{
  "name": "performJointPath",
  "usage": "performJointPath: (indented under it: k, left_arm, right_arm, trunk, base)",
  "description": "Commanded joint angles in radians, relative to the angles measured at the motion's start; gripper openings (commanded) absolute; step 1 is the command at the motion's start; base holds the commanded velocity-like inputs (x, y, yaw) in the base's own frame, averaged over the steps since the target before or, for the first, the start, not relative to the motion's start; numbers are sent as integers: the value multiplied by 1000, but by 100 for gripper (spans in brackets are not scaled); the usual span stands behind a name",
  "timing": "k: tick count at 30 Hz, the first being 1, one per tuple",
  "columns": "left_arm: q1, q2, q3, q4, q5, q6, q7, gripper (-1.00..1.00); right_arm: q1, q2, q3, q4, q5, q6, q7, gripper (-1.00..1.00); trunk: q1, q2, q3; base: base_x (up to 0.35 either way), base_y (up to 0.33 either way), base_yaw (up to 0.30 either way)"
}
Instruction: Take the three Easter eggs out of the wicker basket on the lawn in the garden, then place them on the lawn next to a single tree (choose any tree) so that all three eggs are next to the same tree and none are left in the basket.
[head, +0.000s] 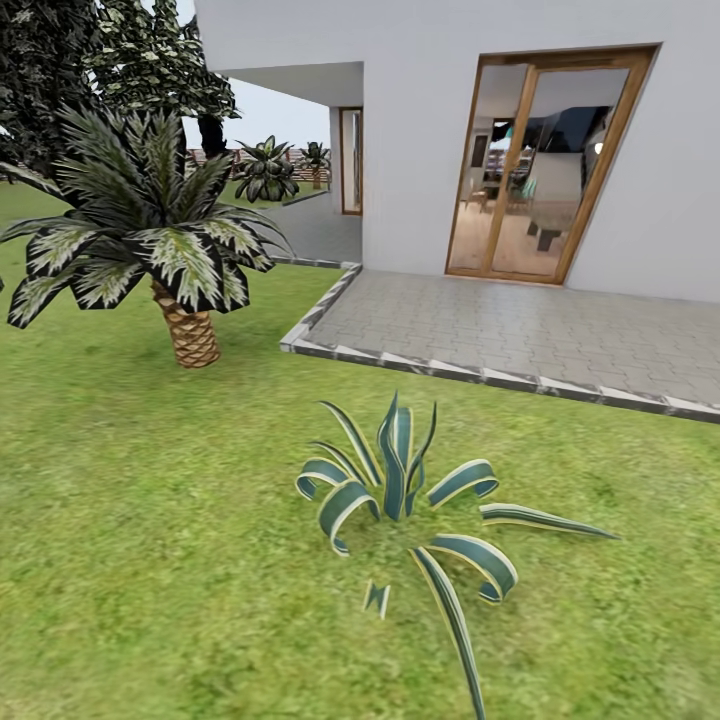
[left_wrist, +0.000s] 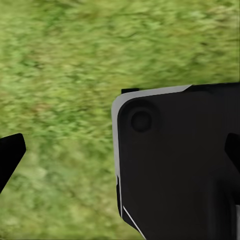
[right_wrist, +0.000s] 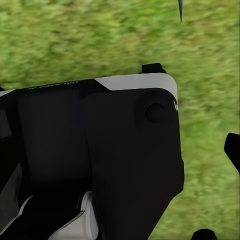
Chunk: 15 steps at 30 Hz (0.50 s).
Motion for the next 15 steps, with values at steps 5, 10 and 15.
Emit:
performJointPath:
  k: [5,10,15]
  left_arm:
    - [-1,0,-5,1,0,-3,1,100]
    - [-1,0,-5,1,-1,-3,1,100]
    - [-1,0,-5,1,-2,-3,1,100]
  right_arm:
    - [0,1,-5,-2,-1,6,1,100]
    - [0,1,-5,-2,-1,6,1,100]
    - [0,1,-5,-2,-1,6,1,100]
  trunk:
    - [1,-2,-2]
    - [1,-2,-2]
    - [1,-2,-2]
  base:
    - [0,151,0]
    - [0,92,0]
    - [0,101,0]
